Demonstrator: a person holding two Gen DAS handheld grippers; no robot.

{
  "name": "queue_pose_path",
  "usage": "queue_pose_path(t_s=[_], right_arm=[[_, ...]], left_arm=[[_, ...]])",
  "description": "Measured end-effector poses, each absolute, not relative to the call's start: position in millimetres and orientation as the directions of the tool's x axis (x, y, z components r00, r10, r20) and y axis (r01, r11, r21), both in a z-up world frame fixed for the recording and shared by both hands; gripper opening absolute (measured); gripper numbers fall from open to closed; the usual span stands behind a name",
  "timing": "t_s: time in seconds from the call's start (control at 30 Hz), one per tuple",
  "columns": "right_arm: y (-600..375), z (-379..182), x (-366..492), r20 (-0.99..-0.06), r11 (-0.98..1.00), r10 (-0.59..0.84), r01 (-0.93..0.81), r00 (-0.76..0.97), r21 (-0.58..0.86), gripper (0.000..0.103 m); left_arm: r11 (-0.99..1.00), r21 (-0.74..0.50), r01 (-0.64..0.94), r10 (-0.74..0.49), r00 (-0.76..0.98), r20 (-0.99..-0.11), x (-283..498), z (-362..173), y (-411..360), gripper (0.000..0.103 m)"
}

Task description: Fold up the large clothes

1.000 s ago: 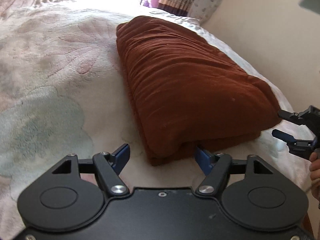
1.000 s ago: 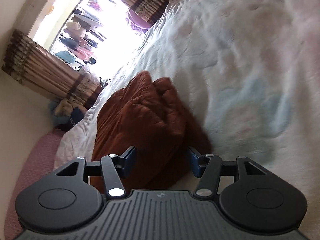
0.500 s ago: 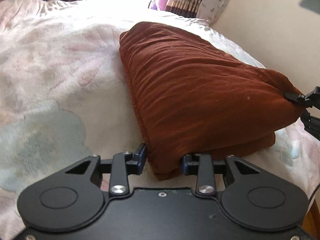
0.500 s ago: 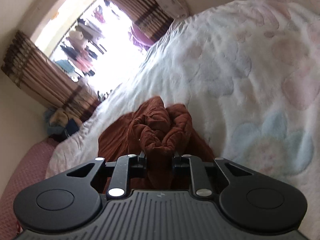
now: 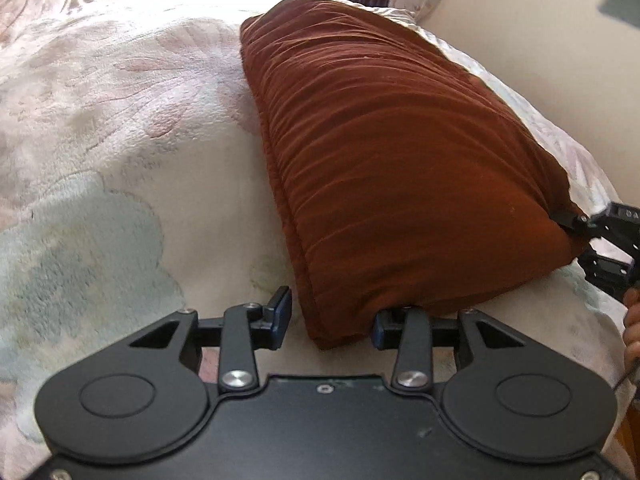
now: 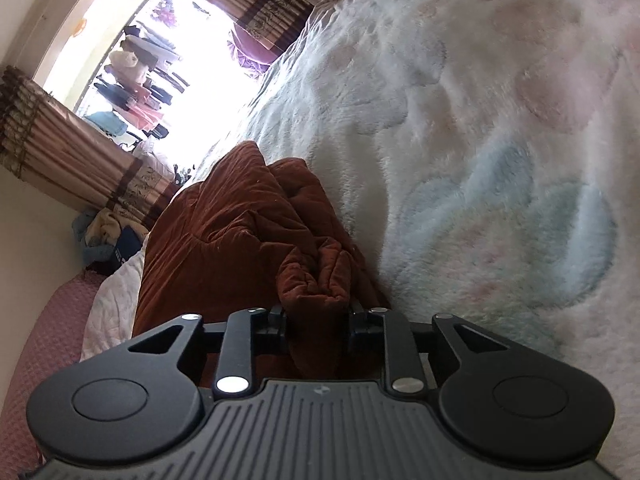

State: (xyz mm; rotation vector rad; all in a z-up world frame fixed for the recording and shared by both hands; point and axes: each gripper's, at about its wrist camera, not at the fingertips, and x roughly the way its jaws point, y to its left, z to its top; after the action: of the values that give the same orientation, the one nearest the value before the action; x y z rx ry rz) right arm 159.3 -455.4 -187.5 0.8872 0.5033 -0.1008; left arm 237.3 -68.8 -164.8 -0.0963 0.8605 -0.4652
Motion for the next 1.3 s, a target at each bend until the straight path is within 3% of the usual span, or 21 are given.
queue_pose_path(t_s=[0.23,0.47,0.57,0.67,0.9,1.13,1.3], right_arm=[[-457.2,-167.8,144.4,-0.478,0.688,0.103,0.284,0.872,0.667,0.055],[-443.4,-109.4,118.9,-0.48,0.83,-0.086,0.33,0.873,0.451,0.056],[-424.4,-81.8,118.6,-0.4,0.89,-0.075,0.242,0.914,0.387,0.046],[-396.4,-68.1,134.2,-0.395,0.942,-0.02,0.15,0.918,0.301,0.031],[-369.6,-100.1,184.0,-0.503,0.979,-0.027,0.126,0.864,0.163,0.028],[-372.1,-131.7,187.1,-0.562,0.972,-0.045,0.167,0.826,0.167,0.014],[-379.6,-139.7,185.8,-0.574,0.957,-0.017,0.18,0.819,0.228,0.013]], left_arm=[[0.894,-0.249,0.372,-0.431,0.564,-0.705,211.3,-135.4,-48.9,0.043],[0.886,-0.3,0.353,-0.462,0.624,-0.631,210.6,-95.3,-25.1,0.045],[0.867,-0.327,0.377,-0.499,0.641,-0.583,217.6,-80.6,-36.6,0.046],[0.849,-0.349,0.396,-0.527,0.65,-0.547,230.1,-73.9,-56.1,0.046],[0.829,-0.373,0.416,-0.559,0.61,-0.562,255.5,-87.9,-96.0,0.046],[0.826,-0.377,0.419,-0.564,0.584,-0.584,259.5,-112.5,-98.8,0.047],[0.814,-0.388,0.433,-0.58,0.562,-0.59,262.3,-118.0,-95.0,0.047]])
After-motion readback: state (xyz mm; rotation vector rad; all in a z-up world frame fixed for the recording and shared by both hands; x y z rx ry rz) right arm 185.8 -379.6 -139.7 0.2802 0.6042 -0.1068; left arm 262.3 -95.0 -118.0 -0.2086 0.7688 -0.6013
